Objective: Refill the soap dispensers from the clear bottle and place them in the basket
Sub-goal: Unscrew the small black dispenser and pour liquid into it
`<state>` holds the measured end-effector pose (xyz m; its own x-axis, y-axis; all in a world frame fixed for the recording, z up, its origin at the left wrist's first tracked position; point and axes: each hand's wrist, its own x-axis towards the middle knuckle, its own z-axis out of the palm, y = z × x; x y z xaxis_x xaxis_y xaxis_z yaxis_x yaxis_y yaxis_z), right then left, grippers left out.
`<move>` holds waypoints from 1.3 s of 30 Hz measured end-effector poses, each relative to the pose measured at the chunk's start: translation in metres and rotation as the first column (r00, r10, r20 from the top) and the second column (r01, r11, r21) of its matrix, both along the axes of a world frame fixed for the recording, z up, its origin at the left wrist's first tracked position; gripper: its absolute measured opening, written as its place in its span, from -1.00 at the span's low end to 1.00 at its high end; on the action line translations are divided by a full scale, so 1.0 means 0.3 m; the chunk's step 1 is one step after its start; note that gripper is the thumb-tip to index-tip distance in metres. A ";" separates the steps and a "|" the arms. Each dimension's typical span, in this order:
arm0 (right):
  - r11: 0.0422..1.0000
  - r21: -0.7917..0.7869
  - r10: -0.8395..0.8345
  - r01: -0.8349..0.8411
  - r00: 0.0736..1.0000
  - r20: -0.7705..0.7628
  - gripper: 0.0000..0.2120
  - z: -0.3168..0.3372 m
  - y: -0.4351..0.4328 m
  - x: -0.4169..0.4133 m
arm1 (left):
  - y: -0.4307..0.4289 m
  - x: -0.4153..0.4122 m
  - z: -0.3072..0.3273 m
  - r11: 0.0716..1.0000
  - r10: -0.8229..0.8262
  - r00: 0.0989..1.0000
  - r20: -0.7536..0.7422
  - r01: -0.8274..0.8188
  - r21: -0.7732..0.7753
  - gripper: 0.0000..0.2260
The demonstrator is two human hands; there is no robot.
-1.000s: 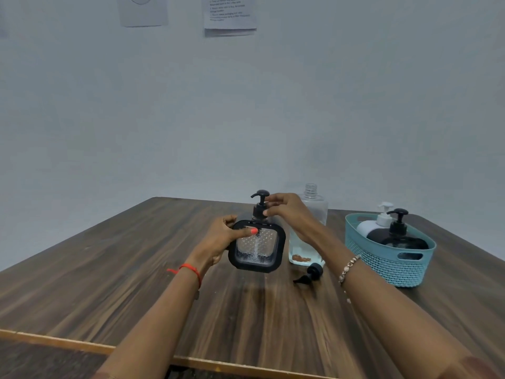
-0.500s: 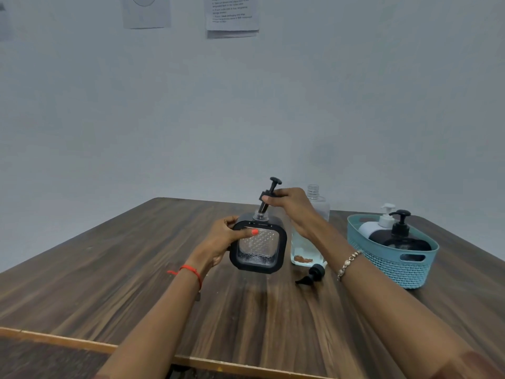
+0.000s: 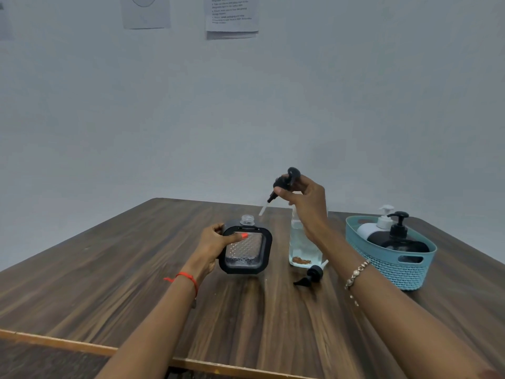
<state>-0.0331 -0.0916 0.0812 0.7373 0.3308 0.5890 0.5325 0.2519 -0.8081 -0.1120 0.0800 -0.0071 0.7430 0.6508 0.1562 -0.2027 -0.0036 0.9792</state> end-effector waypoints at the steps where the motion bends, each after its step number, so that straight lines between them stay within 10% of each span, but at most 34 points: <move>1: 1.000 -0.002 0.003 -0.003 1.000 0.009 -0.73 -0.012 -0.007 0.002 | 0.004 -0.001 0.001 1.000 0.010 1.000 0.010 -0.010 -0.016 -0.58; 6: 0.963 -0.269 0.054 0.000 0.980 0.192 -0.67 -0.145 -0.026 0.031 | 0.016 -0.004 0.006 0.994 0.087 0.994 0.071 -0.082 -0.067 -0.61; 11: 0.734 -0.650 0.242 0.196 0.819 0.520 -0.75 -0.316 -0.015 0.094 | 0.020 0.006 0.005 0.991 0.111 0.988 0.108 -0.102 -0.087 -0.70; 19: 0.504 -0.801 0.421 0.323 0.718 0.554 -0.69 -0.404 -0.008 0.089 | 0.023 0.010 0.009 0.997 0.059 0.989 0.133 -0.051 -0.066 -0.64; 26: 0.464 -0.847 0.360 0.260 0.818 0.449 -0.53 -0.394 -0.002 0.141 | 0.021 0.034 0.014 0.998 0.029 0.991 0.129 -0.020 -0.068 -0.61; 33: 0.832 -0.459 -0.062 0.310 0.875 0.480 -0.72 -0.306 -0.080 0.128 | 0.009 0.064 0.005 0.998 0.023 0.990 0.136 -0.015 -0.064 -0.59; 39: 0.900 -0.032 -0.432 0.435 0.899 0.066 -0.66 -0.219 -0.116 0.222 | -0.006 0.080 0.018 0.998 0.002 0.988 0.151 0.008 -0.063 -0.70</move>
